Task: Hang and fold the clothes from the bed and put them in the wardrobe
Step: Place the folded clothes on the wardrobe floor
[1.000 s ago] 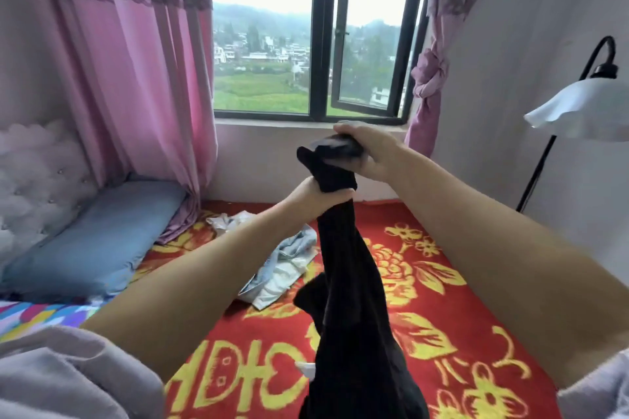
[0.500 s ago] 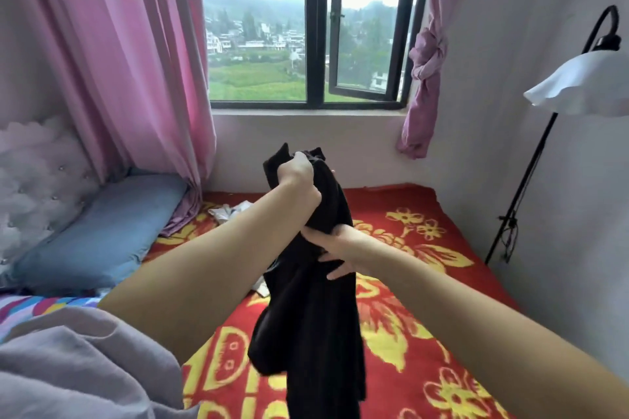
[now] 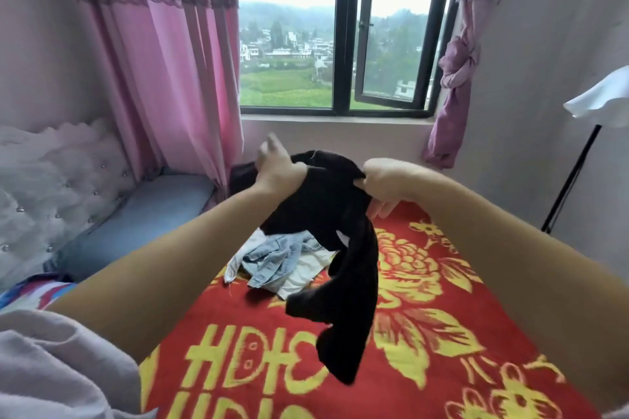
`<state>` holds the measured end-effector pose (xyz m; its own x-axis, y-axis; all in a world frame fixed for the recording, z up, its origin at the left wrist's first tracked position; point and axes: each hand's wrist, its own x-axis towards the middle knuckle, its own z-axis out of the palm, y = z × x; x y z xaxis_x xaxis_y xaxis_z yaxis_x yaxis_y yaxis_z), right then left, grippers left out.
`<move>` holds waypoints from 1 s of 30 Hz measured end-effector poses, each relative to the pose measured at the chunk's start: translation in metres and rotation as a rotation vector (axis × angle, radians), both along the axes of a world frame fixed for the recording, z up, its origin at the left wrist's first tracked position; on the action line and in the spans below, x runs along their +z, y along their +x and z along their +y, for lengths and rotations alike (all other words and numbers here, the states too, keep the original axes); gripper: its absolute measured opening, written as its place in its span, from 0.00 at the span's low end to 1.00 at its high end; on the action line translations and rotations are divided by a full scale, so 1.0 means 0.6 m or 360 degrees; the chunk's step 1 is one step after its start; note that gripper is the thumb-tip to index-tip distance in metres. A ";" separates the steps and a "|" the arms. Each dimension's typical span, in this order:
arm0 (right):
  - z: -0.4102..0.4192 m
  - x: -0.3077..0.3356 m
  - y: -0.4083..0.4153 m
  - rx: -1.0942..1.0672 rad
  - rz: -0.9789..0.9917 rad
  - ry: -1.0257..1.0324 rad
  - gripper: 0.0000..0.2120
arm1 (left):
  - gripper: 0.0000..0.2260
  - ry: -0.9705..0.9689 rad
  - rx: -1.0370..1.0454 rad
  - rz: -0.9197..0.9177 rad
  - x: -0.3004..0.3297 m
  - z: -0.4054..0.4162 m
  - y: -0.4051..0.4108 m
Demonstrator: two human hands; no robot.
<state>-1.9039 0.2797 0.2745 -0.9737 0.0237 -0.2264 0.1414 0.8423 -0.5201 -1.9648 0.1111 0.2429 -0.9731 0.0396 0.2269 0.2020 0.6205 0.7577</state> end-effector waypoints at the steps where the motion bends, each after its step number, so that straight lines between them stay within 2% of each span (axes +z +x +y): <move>1: 0.004 0.016 -0.004 0.0021 0.0041 -0.0035 0.15 | 0.39 -0.0189 -0.0230 0.0244 -0.004 0.008 0.008; 3: 0.013 0.040 -0.009 0.0117 0.0129 -0.0122 0.12 | 0.44 -0.0533 -0.0704 0.0521 0.000 0.032 0.029; 4: 0.019 0.047 -0.010 0.0177 0.0167 -0.0171 0.11 | 0.43 -0.0629 -0.0862 0.0519 0.006 0.045 0.036; 5: 0.025 0.049 -0.010 0.0214 0.0196 -0.0227 0.11 | 0.41 -0.0590 -0.0979 0.0445 0.010 0.056 0.038; 7: 0.039 0.046 -0.005 0.0196 0.0257 -0.0372 0.10 | 0.31 -0.0206 -0.1125 0.0220 0.015 0.064 0.035; 10: 0.059 0.015 0.008 0.0034 0.0326 -0.0728 0.16 | 0.09 0.0074 -0.1024 0.0033 0.006 0.075 0.031; 12: 0.074 -0.020 0.022 -0.0024 0.0209 -0.0930 0.18 | 0.08 0.0259 -0.0894 -0.0011 -0.001 0.089 0.024; 15: 0.077 -0.091 0.049 0.0056 -0.0038 -0.0744 0.18 | 0.08 0.0560 -0.0748 -0.0114 0.006 0.100 0.014; 17: 0.071 -0.128 0.055 -0.0010 0.0148 -0.0658 0.15 | 0.07 0.0668 -0.0745 -0.0234 0.013 0.100 0.011; 21: 0.055 -0.142 0.054 -0.0141 0.0656 -0.0808 0.13 | 0.04 0.0281 -0.0943 -0.0219 0.003 0.099 0.021; 25: 0.042 -0.152 0.049 -0.0155 0.0842 -0.0731 0.15 | 0.03 0.0075 -0.0997 -0.0124 0.002 0.076 0.026; 28: 0.037 -0.137 0.041 -0.0227 0.1033 -0.0930 0.12 | 0.02 -0.0372 -0.1039 0.0146 0.016 0.059 0.021; 30: 0.035 -0.118 0.033 -0.0233 0.1208 -0.0894 0.12 | 0.03 -0.0645 -0.1031 0.0388 0.016 0.063 0.024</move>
<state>-1.8842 0.3008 0.2038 -0.8616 0.2369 0.4490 -0.3158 0.4423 -0.8394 -1.9506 0.1489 0.2524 -0.6534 0.7044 0.2774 0.7471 0.5408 0.3866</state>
